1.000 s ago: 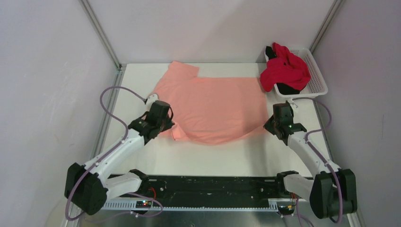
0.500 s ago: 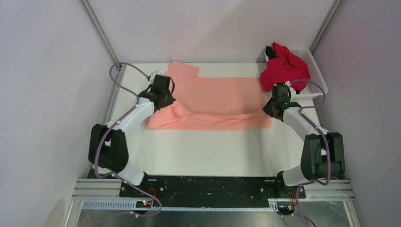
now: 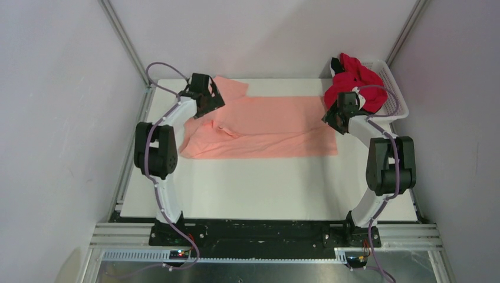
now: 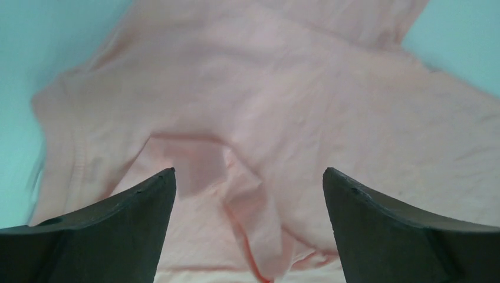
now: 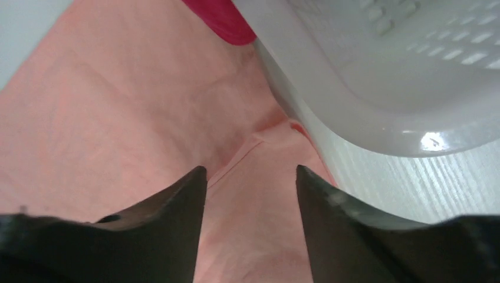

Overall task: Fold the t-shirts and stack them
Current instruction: Fold the flattened tshirt in 1/3 of the way

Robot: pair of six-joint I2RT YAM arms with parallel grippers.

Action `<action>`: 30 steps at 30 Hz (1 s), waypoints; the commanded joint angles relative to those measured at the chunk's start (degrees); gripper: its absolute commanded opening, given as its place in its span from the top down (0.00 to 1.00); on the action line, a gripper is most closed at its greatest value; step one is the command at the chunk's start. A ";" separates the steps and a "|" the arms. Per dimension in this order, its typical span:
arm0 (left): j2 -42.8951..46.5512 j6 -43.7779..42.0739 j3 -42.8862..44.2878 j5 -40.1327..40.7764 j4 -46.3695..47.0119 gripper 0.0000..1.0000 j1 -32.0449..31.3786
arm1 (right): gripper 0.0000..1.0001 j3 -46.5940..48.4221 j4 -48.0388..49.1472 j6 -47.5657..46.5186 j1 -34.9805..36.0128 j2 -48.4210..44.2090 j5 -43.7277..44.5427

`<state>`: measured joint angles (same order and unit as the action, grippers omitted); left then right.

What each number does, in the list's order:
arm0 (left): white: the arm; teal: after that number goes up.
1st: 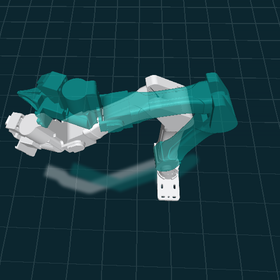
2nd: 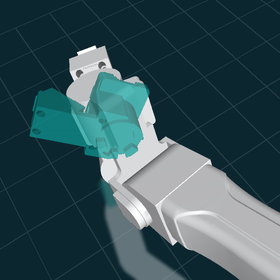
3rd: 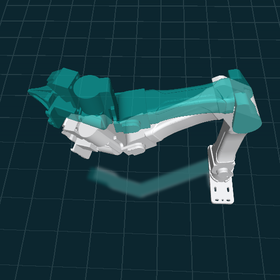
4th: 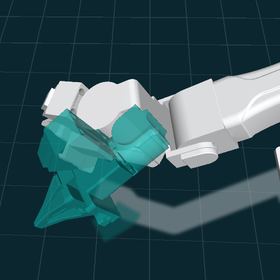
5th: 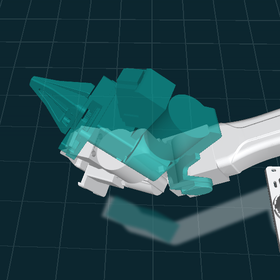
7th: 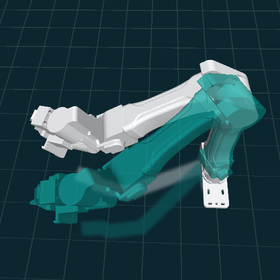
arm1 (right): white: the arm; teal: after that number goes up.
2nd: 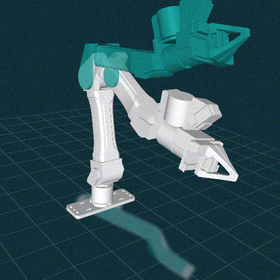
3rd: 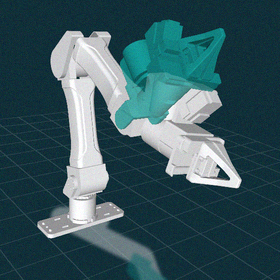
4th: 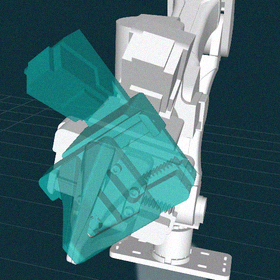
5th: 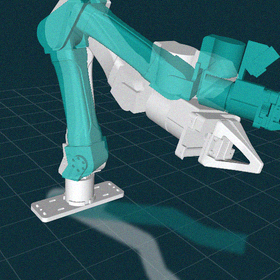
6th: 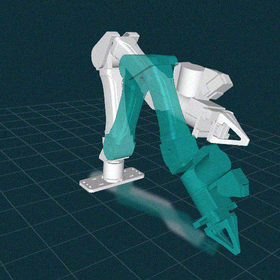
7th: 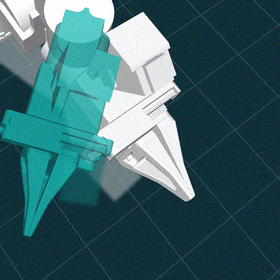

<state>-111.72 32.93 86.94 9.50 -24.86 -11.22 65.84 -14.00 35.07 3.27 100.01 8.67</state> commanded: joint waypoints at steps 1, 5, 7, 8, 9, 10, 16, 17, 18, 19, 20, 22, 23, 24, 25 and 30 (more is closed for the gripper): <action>-1.46 -1.69 8.61 -4.07 -0.32 0.01 0.57 | 0.23 3.56 2.31 -2.98 0.78 -1.62 0.83; 3.40 -0.38 2.06 -4.21 -0.39 0.00 0.51 | 0.08 2.64 -2.91 -3.84 4.00 -4.31 3.17; 6.53 0.77 -4.83 -4.66 -0.15 0.00 0.28 | 0.07 1.05 -3.62 -4.27 6.21 -5.53 2.84; 8.65 1.38 -7.87 -5.06 0.22 0.00 -0.15 | 0.07 0.48 -3.64 -4.63 7.10 -6.01 2.25; 9.65 1.45 -9.61 -6.21 0.59 0.00 -0.53 | 0.06 -0.37 -3.97 -4.82 8.64 -6.16 1.56; 11.50 1.20 -12.54 -6.76 1.17 0.00 -1.40 | 0.06 -0.50 -4.30 -4.96 9.23 -6.23 1.19; 14.78 1.98 -20.18 -8.92 4.62 0.00 -4.18 | 0.01 -2.41 -4.35 -5.15 12.34 -5.93 -0.76; 14.34 2.56 -20.28 -10.00 5.34 0.00 -4.23 | 0.01 -2.88 -4.18 -4.98 12.36 -5.56 -1.57; 12.93 2.75 -20.03 -12.17 7.08 0.00 -4.28 | 0.00 -3.06 -3.99 -4.95 12.35 -5.37 -1.82; 12.10 3.15 -18.99 -13.21 7.97 0.00 -4.30 | 0.00 -3.12 -3.92 -4.97 12.36 -5.00 -2.17; 9.96 3.48 -18.20 -14.95 9.32 0.00 -4.27 | 0.00 -3.19 -3.91 -4.99 12.37 -4.87 -2.25; 6.36 3.92 -14.33 -17.14 10.70 0.00 -4.34 | 0.01 -3.30 -3.76 -5.16 12.38 -4.83 -2.25; 3.95 4.08 -11.24 -17.41 11.37 0.00 -4.33 | 0.01 -3.46 -3.67 -5.31 12.38 -4.80 -2.16; 2.64 4.17 -9.45 -17.52 11.52 0.00 -4.33 | 0.01 -3.64 -3.60 -5.38 12.38 -4.81 -1.99; 0.43 3.81 -5.91 -17.70 11.79 0.00 -4.38 | 0.01 -3.72 -3.59 -5.59 12.33 -4.66 -1.77; -9.62 2.29 8.19 -16.15 12.36 0.00 -4.27 | 0.01 -4.46 -3.49 -5.74 11.98 -4.42 -1.69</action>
<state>-116.25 36.01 85.58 -5.85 -16.27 -15.64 62.22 -18.41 30.70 15.68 95.39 6.81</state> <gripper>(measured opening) 0.995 0.993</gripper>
